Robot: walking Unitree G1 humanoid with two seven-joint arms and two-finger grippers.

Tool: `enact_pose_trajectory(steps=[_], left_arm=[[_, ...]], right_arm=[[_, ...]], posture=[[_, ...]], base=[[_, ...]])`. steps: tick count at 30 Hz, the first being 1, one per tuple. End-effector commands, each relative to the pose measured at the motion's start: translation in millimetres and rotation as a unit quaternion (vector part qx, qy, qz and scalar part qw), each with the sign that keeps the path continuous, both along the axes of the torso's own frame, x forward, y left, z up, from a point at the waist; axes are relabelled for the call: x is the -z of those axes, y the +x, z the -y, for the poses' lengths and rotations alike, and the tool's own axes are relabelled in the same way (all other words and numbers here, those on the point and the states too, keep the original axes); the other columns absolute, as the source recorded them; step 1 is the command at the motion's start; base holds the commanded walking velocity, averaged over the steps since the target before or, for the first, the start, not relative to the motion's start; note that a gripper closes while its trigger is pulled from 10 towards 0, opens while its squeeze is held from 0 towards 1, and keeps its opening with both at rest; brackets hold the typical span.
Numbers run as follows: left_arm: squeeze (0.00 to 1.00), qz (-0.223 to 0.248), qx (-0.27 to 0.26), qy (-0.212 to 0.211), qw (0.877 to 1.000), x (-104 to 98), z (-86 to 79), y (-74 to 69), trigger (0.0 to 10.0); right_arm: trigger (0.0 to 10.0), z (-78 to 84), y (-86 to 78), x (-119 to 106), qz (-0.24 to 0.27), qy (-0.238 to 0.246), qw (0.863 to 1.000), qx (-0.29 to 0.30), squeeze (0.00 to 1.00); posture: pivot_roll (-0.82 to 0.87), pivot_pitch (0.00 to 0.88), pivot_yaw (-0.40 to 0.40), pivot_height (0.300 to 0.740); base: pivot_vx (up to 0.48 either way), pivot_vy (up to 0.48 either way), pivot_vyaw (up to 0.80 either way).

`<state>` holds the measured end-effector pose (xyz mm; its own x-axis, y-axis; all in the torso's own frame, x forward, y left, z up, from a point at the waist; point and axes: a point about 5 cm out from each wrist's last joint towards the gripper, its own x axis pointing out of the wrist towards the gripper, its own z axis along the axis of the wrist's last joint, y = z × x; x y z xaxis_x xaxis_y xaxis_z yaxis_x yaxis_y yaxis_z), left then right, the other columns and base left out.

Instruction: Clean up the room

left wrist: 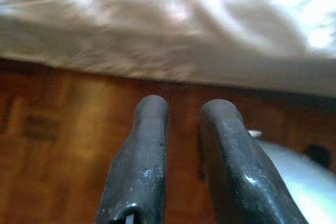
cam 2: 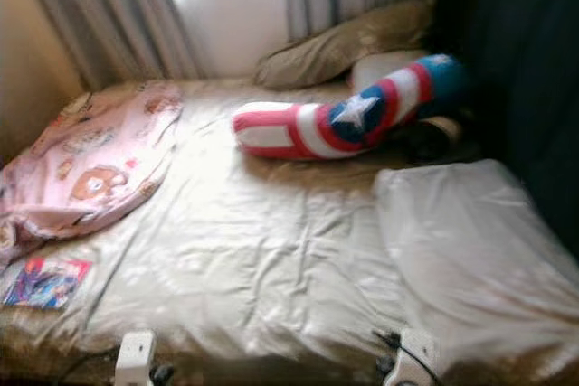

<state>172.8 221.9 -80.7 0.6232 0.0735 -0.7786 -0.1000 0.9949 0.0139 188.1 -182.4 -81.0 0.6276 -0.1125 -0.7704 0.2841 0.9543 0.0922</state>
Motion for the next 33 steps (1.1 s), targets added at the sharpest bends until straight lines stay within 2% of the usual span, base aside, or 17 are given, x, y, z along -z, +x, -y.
enact_pose_trajectory(steps=[1, 10, 16, 33], left_arm=[[0.00, 0.008, 0.005, 0.000, 1.000, -2.3, 3.7, 6.7, 10.0], [0.00, 0.008, 0.002, -0.001, 1.000, -2.2, 4.2, 6.7, 10.0], [0.00, 0.008, 0.002, -0.002, 1.000, -2.3, 4.5, 7.1, 10.0], [0.00, 0.012, -0.013, -0.018, 1.000, -1.1, 16.2, 9.8, 10.0]], right_arm=[[10.0, 8.7, -2.7, 0.2, -0.003, -0.009, 1.000, 0.007, 0.00], [10.0, 8.6, -1.8, -0.2, -0.002, -0.011, 1.000, -0.004, 0.00], [10.0, 7.7, -1.1, -0.6, 0.000, -0.014, 1.000, -0.010, 0.00], [10.0, 16.3, -0.6, -1.6, -0.009, -0.024, 0.999, -0.034, 0.00]], posture=[[0.01, 0.000, 0.076, 0.740], [0.02, 0.000, 0.075, 0.740], [0.02, 0.000, 0.074, 0.740], [0.02, 0.000, 0.029, 0.740]], base=[[0.000, 0.480, 0.00], [0.000, 0.480, 0.00], [0.000, 0.480, 0.77], [0.000, 0.480, 0.00]])
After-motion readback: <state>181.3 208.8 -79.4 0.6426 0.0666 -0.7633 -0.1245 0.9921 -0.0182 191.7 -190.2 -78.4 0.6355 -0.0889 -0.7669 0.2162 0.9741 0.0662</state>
